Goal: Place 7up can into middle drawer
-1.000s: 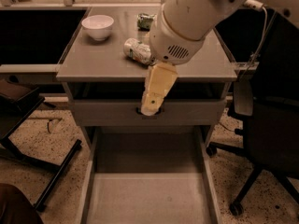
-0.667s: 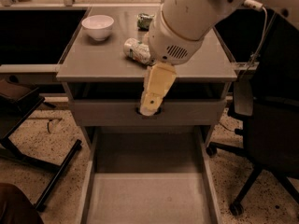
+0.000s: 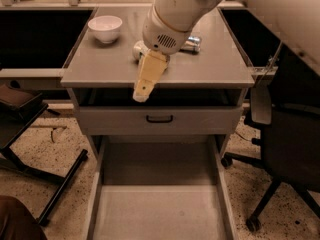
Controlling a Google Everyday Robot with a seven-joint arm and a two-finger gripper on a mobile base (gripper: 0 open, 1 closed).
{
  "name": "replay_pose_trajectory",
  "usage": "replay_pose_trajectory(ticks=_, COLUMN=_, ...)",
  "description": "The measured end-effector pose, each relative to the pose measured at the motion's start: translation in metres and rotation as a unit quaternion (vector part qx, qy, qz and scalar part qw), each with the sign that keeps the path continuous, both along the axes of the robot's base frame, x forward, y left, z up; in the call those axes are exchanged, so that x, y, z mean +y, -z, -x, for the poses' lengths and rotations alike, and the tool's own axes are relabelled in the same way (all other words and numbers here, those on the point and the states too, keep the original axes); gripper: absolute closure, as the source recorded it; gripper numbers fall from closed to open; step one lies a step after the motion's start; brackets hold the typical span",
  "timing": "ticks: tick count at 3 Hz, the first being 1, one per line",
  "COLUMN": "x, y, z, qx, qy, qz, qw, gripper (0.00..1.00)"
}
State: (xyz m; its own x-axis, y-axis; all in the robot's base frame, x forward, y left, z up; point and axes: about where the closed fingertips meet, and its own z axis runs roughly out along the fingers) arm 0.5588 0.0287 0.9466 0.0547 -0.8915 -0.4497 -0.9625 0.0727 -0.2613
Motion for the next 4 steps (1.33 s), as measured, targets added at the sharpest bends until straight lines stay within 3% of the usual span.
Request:
replay_pose_trajectory(ticks=1, x=0.02, y=0.03, z=-0.056, qx=0.042, qy=0.016, qz=0.001, qw=0.999, gripper=0.0)
replay_pose_trajectory(ticks=2, x=0.027, y=0.06, z=-0.106, qx=0.079, qy=0.045, qz=0.015, qw=0.9957, gripper=0.0)
replay_pose_trajectory(ticks=3, x=0.016, y=0.07, z=-0.148, qx=0.085, qy=0.079, qz=0.031, qw=0.9928, gripper=0.0)
replay_pose_trajectory(ticks=4, x=0.018, y=0.071, z=-0.147, qx=0.086, qy=0.078, qz=0.031, qw=0.9928, gripper=0.0)
